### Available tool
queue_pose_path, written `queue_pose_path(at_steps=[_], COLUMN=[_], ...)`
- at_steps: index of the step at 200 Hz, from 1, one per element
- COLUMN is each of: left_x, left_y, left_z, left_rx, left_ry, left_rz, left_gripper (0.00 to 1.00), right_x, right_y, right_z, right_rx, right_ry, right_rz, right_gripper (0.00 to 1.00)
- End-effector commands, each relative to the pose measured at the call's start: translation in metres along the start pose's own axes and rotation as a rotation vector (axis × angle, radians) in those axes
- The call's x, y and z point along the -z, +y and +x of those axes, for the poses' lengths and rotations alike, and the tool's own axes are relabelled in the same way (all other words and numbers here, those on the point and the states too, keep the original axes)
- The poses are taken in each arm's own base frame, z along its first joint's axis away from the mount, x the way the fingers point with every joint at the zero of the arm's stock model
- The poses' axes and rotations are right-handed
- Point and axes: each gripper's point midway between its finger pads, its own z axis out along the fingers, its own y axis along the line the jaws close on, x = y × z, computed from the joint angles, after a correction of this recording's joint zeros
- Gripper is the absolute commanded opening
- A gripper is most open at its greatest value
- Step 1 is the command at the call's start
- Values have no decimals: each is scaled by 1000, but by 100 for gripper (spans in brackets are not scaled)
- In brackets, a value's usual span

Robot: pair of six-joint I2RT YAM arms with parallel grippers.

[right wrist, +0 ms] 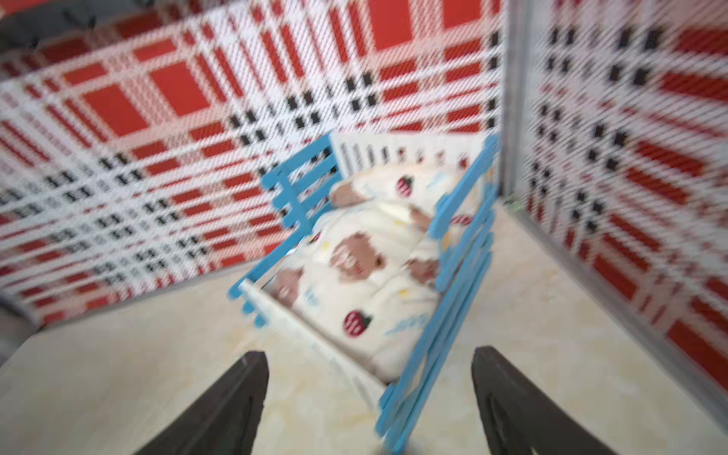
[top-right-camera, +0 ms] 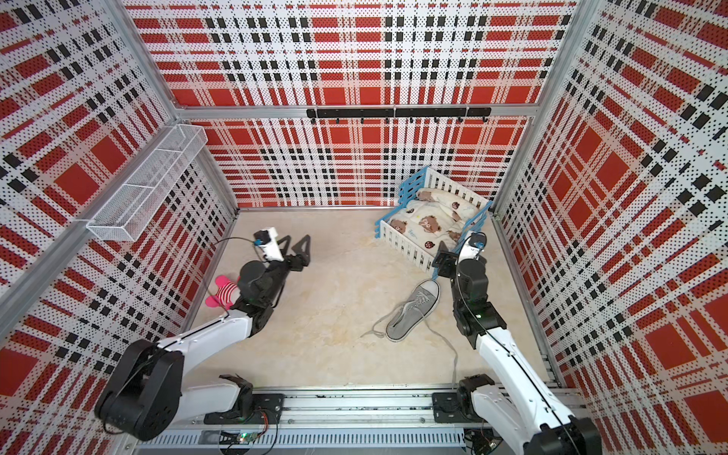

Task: Tie the shoes
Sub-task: Move the shoe to the center of the board.

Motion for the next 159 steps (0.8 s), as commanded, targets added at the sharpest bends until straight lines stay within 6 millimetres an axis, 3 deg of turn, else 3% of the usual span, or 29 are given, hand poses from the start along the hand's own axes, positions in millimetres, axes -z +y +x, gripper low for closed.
queue_pose_path(at_steps=[1,28,51,72,97,120,159], left_x=[-6,3,10,14,14,15,15], left_y=[-54,-113,-137,-134,-124,-119,-116], left_z=[73,131,171,191,202,206,203], left_rx=[-3,-69,-153,-166,-166,-181,-199], left_ry=[257,452,587,646,669,684,675], left_rz=[161,329,391,383,336,316,298], left_gripper=[75,75,71,69,68,67,67], right_x=[7,17,27,32,32,36,46], right_y=[7,24,43,49,50,42,31], right_z=[96,140,171,196,213,220,216], right_rx=[-7,28,16,34,26,32,49], right_ry=[388,555,661,737,778,793,779], right_rz=[-19,-80,-139,-139,-128,-62,19], right_gripper=[79,73,65,56,53,54,59])
